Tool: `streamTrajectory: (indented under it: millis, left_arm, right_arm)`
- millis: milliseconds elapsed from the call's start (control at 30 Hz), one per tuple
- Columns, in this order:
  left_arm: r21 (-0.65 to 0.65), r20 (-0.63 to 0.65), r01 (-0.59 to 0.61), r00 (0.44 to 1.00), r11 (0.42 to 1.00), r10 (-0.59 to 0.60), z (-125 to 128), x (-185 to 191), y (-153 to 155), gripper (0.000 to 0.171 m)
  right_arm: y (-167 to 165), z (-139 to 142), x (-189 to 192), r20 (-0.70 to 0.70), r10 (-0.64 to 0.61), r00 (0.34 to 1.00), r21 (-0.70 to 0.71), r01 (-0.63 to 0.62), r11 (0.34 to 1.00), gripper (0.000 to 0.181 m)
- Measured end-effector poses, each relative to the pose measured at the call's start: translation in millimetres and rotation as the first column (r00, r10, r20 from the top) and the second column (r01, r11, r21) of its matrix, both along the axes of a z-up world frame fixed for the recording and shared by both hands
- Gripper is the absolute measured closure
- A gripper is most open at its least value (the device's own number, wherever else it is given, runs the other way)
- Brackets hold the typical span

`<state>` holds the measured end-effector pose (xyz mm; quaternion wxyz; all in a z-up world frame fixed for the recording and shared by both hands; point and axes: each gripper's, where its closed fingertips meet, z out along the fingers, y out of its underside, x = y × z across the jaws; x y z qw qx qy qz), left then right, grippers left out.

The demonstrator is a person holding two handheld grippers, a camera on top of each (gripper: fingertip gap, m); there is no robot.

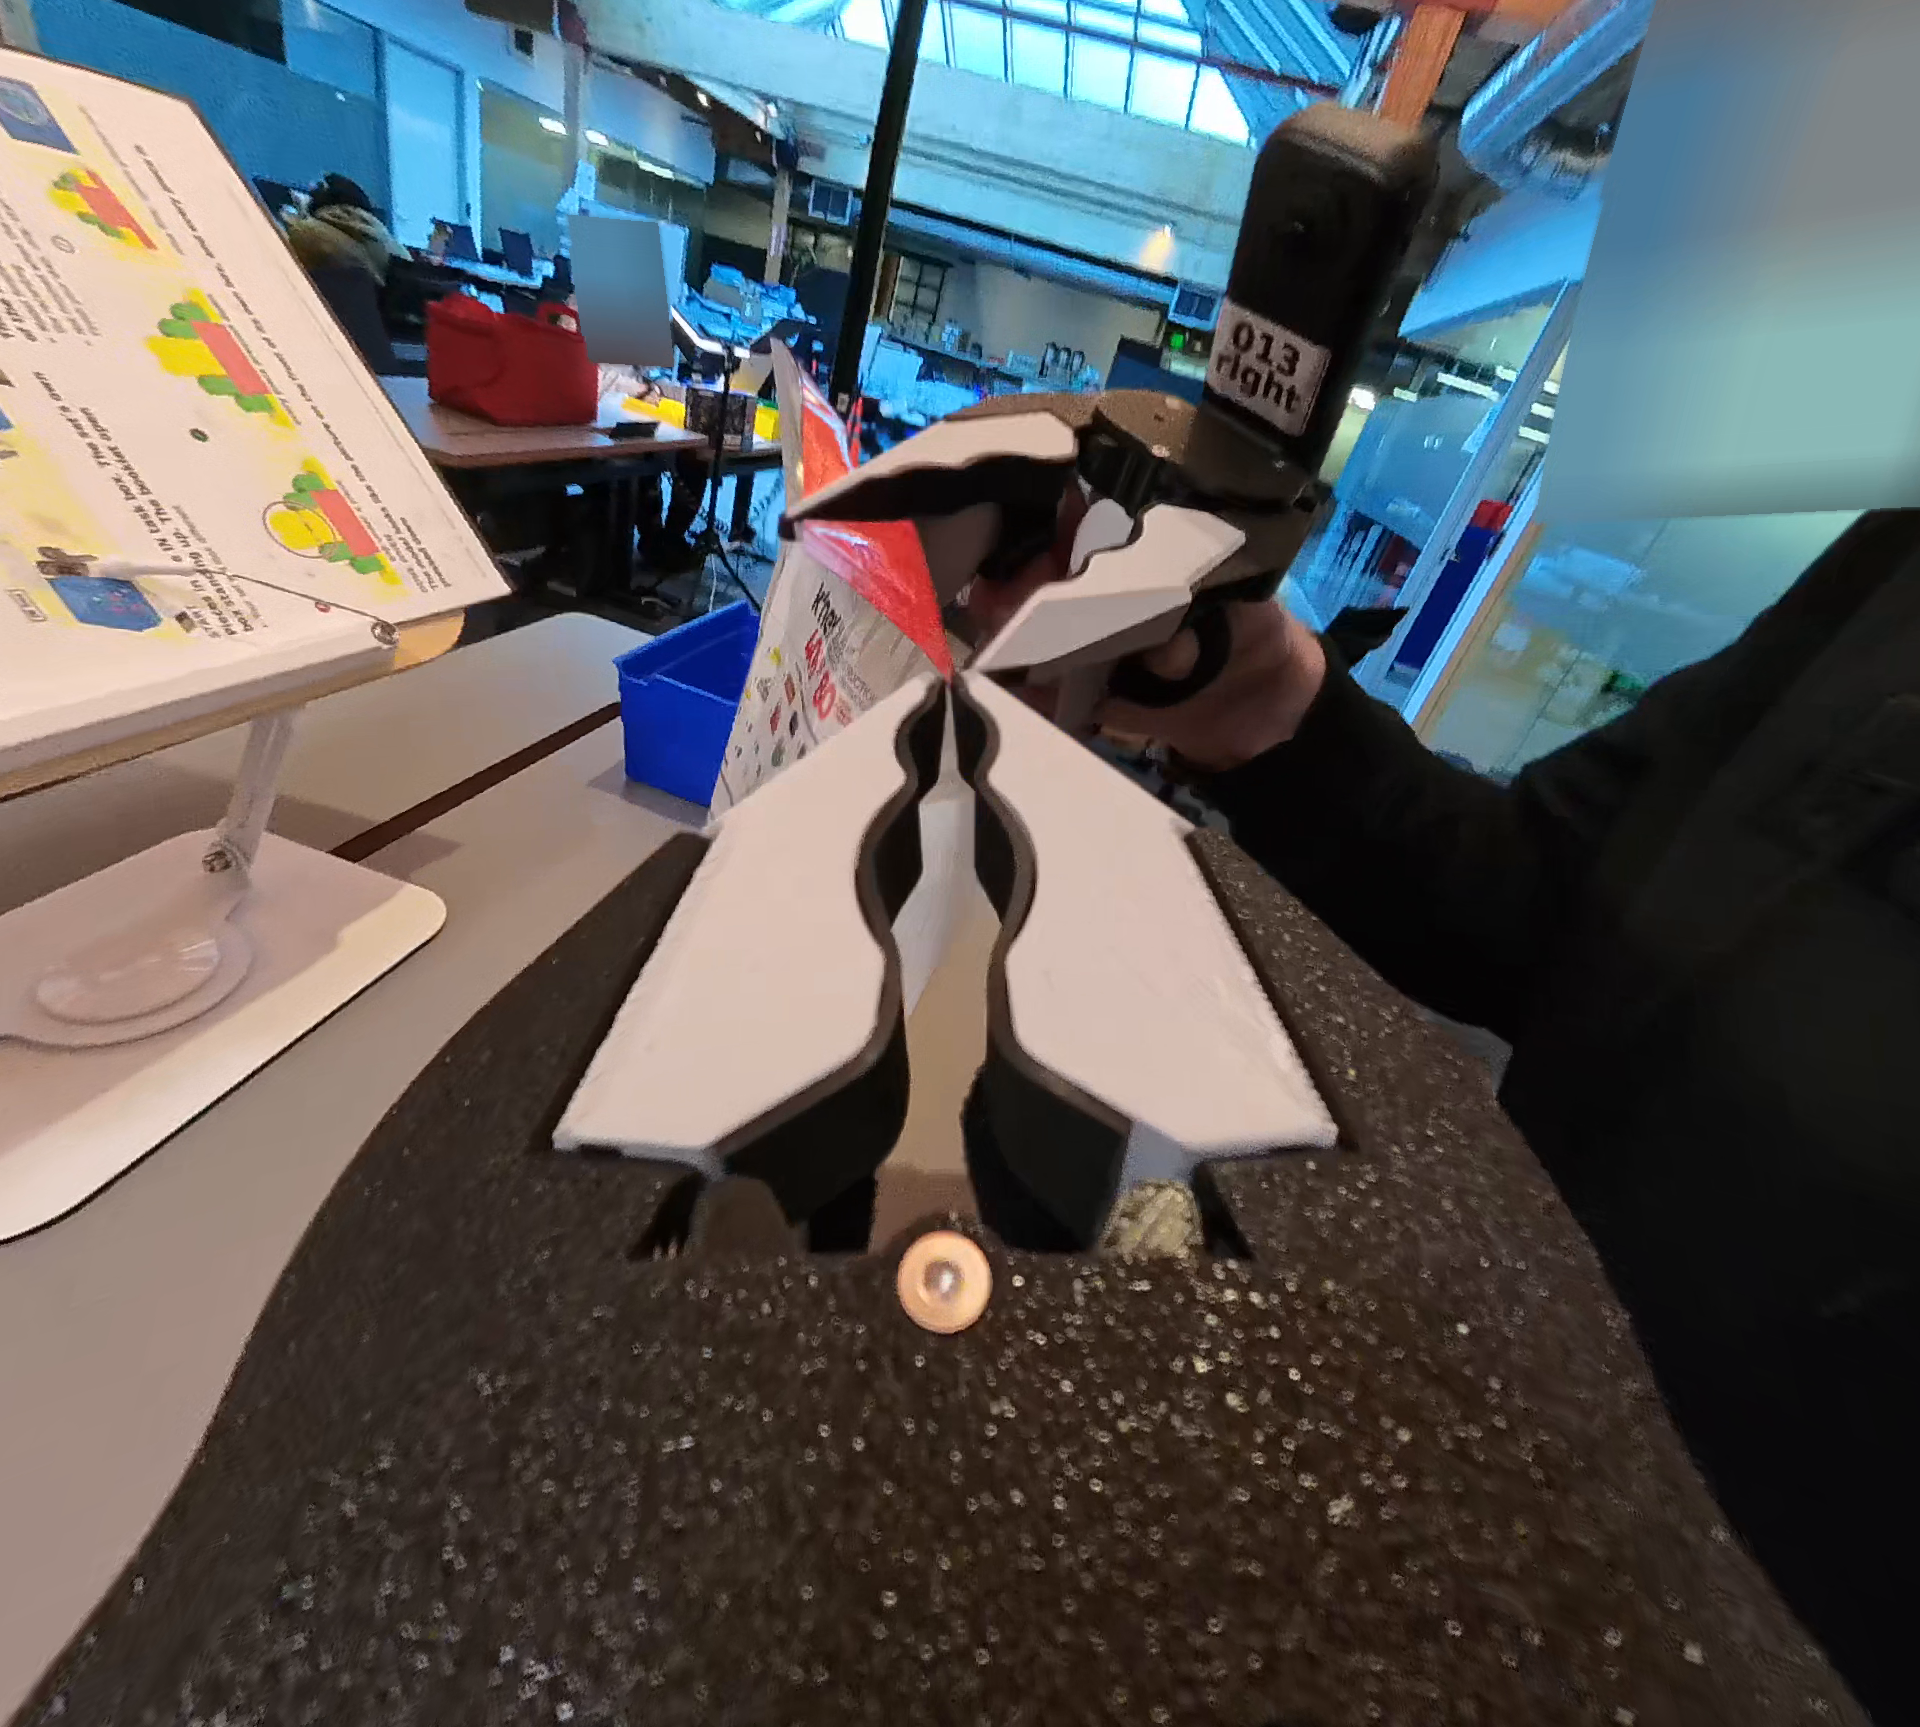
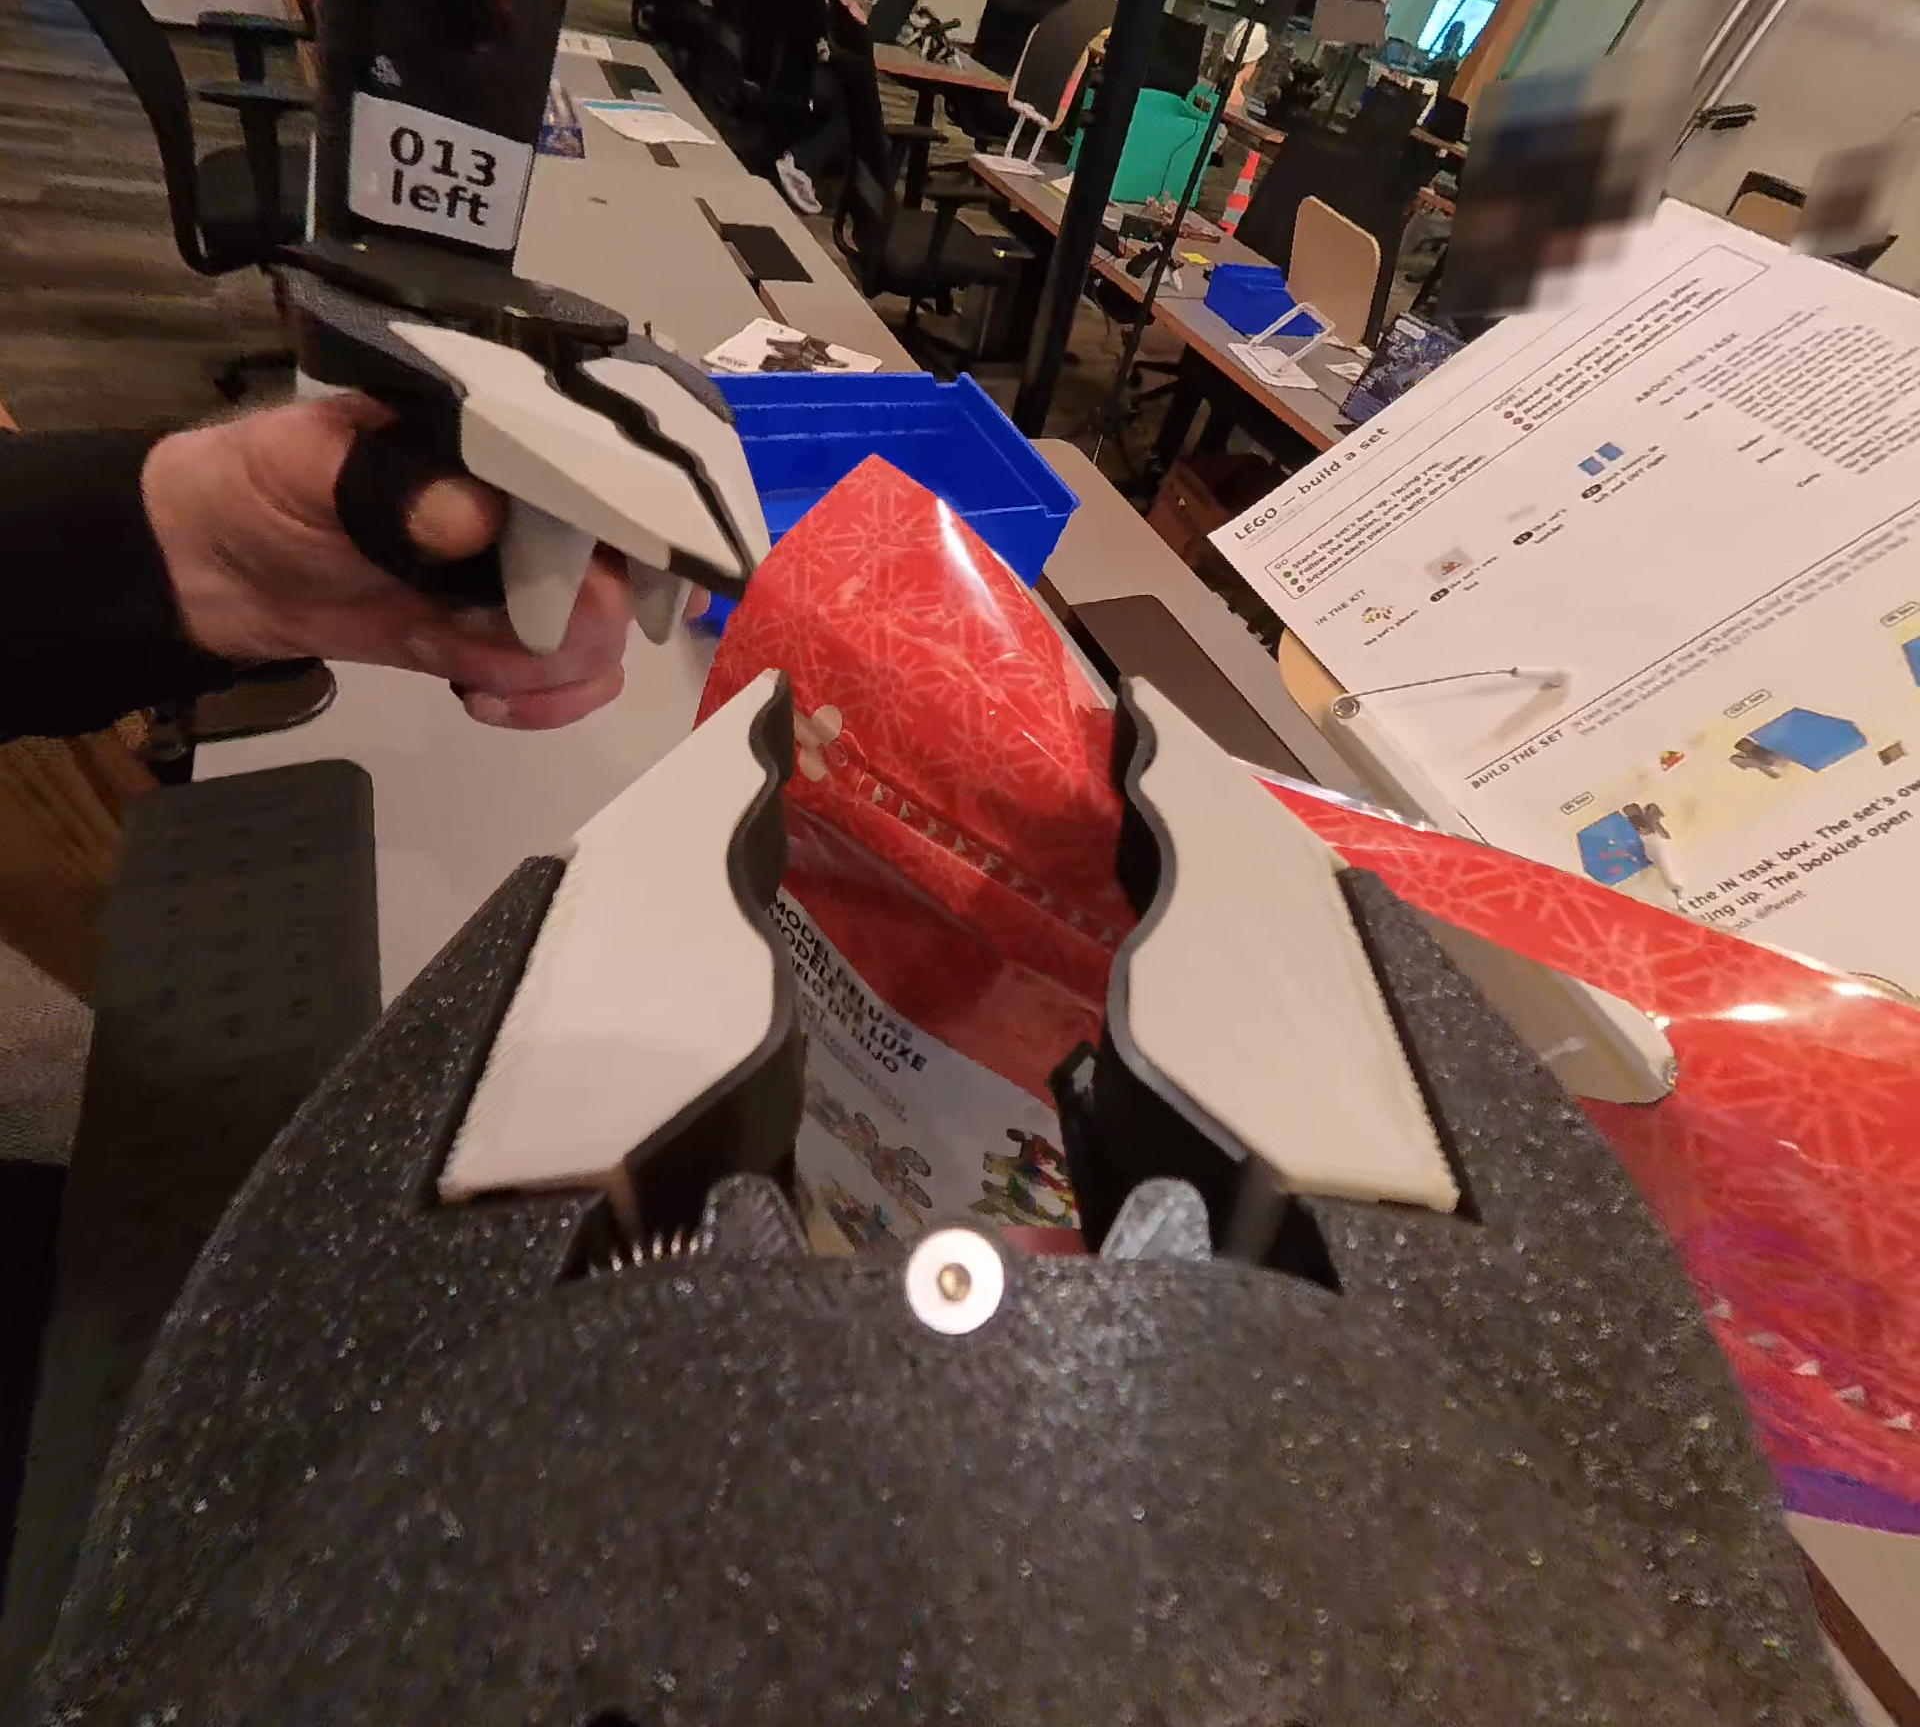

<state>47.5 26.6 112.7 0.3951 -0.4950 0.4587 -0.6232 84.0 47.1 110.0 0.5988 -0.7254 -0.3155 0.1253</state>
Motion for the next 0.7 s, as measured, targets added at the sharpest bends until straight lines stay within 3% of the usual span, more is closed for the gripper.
streamTrajectory:
  millis: [267,600,700]
  left_arm:
    - [-0.014,-0.049,0.134,0.99,0.991,-0.135,-3,-1,-18,0.167]
    - [-0.037,-0.066,0.153,0.986,0.988,-0.155,-5,8,-30,0.171]
    - [-0.071,-0.04,0.181,0.982,0.981,-0.185,0,6,-37,0.161]
  right_arm:
    - [-12,2,2,-0.053,-0.023,0.998,0.001,0.023,1.0,0.124]
    - [-39,6,10,-0.066,-0.133,0.989,0.075,0.138,0.988,0.118]
    - [-52,12,13,-0.119,-0.14,0.983,0.114,0.154,0.981,0.12]
